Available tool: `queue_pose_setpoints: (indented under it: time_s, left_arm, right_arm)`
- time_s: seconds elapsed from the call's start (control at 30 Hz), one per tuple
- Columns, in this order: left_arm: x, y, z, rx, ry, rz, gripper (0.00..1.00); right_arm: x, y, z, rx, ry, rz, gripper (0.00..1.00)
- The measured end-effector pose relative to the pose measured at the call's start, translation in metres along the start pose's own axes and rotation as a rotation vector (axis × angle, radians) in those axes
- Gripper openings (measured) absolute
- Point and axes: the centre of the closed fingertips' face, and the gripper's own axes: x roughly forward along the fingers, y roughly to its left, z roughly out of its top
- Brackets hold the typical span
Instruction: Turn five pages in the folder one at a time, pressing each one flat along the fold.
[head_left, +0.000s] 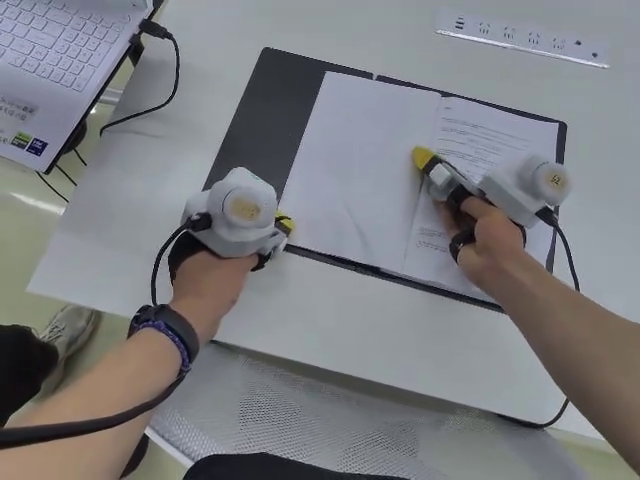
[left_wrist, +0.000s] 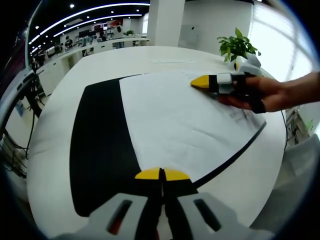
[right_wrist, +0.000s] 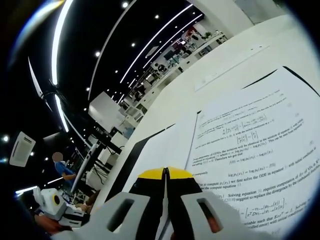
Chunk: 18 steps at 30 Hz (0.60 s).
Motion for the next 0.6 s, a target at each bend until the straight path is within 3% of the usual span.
queue_pose_setpoints:
  time_s: [0.6]
  left_arm:
    - [0.000, 0.000, 0.000, 0.006, 0.003, -0.005, 0.00]
  right_arm:
    - [0.015, -0.011, 0.014, 0.023, -0.044, -0.011, 0.00]
